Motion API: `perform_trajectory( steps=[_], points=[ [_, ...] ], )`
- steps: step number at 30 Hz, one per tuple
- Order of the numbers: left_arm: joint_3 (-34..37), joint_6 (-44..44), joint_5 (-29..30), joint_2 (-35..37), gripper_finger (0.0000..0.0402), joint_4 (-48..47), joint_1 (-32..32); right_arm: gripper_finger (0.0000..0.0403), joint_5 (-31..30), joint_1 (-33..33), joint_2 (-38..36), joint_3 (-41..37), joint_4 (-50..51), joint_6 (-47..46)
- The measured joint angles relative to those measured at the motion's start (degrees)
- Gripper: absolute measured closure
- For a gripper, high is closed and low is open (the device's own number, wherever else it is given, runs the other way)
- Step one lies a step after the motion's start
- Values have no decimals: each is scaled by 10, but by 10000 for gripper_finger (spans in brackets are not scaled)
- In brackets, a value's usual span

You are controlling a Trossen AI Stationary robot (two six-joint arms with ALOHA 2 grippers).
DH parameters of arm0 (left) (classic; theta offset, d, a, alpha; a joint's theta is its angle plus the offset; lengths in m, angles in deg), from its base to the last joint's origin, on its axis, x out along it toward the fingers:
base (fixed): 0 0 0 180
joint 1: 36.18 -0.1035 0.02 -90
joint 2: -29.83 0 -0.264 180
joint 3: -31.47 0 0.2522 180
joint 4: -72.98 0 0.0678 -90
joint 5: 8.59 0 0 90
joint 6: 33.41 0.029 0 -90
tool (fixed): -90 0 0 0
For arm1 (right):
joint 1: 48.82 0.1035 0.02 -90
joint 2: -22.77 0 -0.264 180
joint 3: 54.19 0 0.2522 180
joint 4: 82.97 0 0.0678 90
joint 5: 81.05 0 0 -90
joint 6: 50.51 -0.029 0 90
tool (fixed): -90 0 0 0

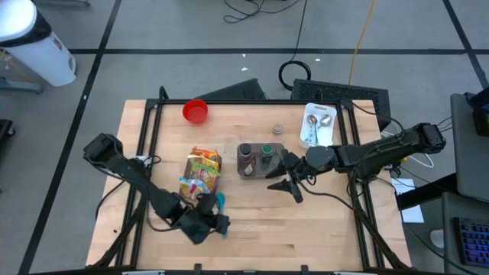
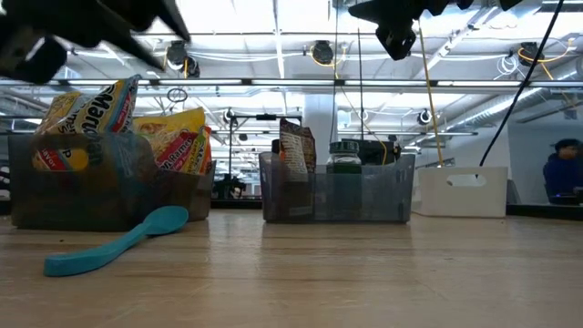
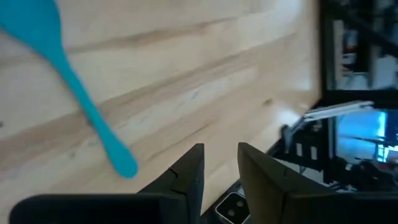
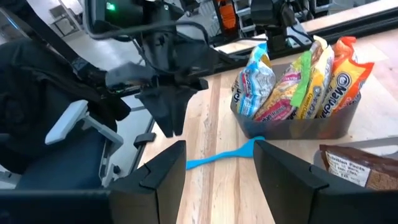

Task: Pick & Place Food Item
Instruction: Put the blue baby spoon into the white bin

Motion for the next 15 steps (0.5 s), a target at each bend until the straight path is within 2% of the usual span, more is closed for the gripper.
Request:
perform_trajectory(
  steps=[4,9,15],
  points=[
    [-1,-42,-59,-22,300,1,-16,222,1,0,0,0,11,0],
    [-2,-93,-95,-30,300,-19,-17,222,1,0,0,0,26,-9],
    [-41,-141,-113,-30,300,-163,-17,222,16,0,0,0,41,2]
  ],
)
